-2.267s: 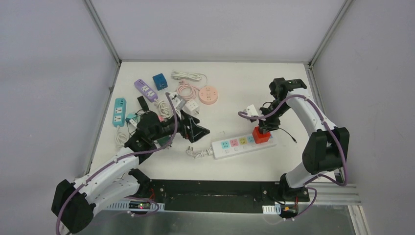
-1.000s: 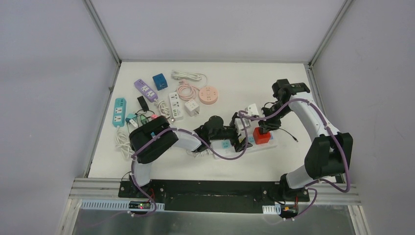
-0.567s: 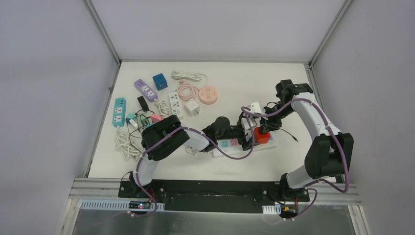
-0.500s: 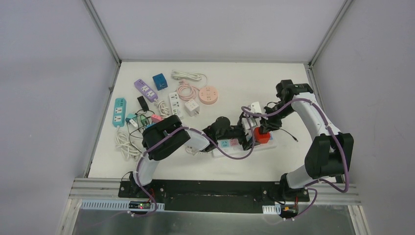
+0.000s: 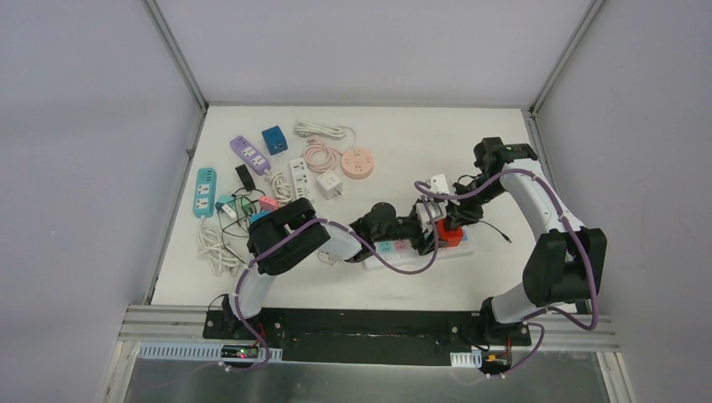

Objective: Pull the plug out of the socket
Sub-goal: Remove the plug from the socket.

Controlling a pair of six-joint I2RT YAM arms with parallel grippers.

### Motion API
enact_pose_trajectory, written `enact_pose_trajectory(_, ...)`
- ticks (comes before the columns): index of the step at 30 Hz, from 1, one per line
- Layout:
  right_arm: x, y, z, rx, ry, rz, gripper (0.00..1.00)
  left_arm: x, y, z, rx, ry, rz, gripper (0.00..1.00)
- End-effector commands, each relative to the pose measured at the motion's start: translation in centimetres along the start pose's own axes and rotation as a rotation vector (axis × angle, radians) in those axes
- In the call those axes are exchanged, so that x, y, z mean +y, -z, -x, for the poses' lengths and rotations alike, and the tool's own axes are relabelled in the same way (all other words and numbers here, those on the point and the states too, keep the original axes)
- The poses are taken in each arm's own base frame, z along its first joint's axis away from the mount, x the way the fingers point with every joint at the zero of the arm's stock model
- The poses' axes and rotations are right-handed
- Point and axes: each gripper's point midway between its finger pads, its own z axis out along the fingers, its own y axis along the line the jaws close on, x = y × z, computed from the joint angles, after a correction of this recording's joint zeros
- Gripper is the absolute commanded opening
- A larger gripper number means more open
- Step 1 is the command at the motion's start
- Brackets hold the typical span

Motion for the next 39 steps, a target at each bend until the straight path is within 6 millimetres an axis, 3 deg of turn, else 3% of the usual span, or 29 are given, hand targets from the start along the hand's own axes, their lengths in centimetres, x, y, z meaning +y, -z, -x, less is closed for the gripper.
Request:
enact_pose_trajectory(1,0.7,0.1,1.4,-0.061,-0.011,-0.007,0.0,-0.9,-0.9,2.0,-0.068,-0.014,-0.032,0.62)
enact_pose_trajectory(7,0.8,0.1,1.2,-0.053,-0.019,-0.017,0.0,-1.2,-0.8,1.1,-0.033,-0.012,-0.05,0.31)
enact_pose_trajectory(10,0.7,0.2,1.5,-0.061,-0.03,-0.025,0.0,-1.5,-0.6,0.5,-0.008,-0.021,-0.05,0.0)
enact_pose_trajectory(20,0.7,-1.5,4.6,-0.133,-0.083,-0.044,0.0,-1.5,-0.4,-0.5,0.032,-0.064,-0.033,0.0)
enact_pose_trajectory(25,0.7,-1.2,3.4,-0.071,-0.083,-0.052,0.0,-1.4,0.0,-0.7,0.036,-0.067,-0.017,0.0)
enact_pose_trajectory(33,1.4,1.1,0.3,-0.069,-0.105,-0.045,0.0,-1.1,0.7,-1.2,0.051,-0.071,0.006,0.0)
enact_pose_trajectory(39,0.8,-0.2,2.7,-0.126,-0.083,-0.062,0.0,-1.1,0.3,-1.5,0.077,-0.067,-0.004,0.0)
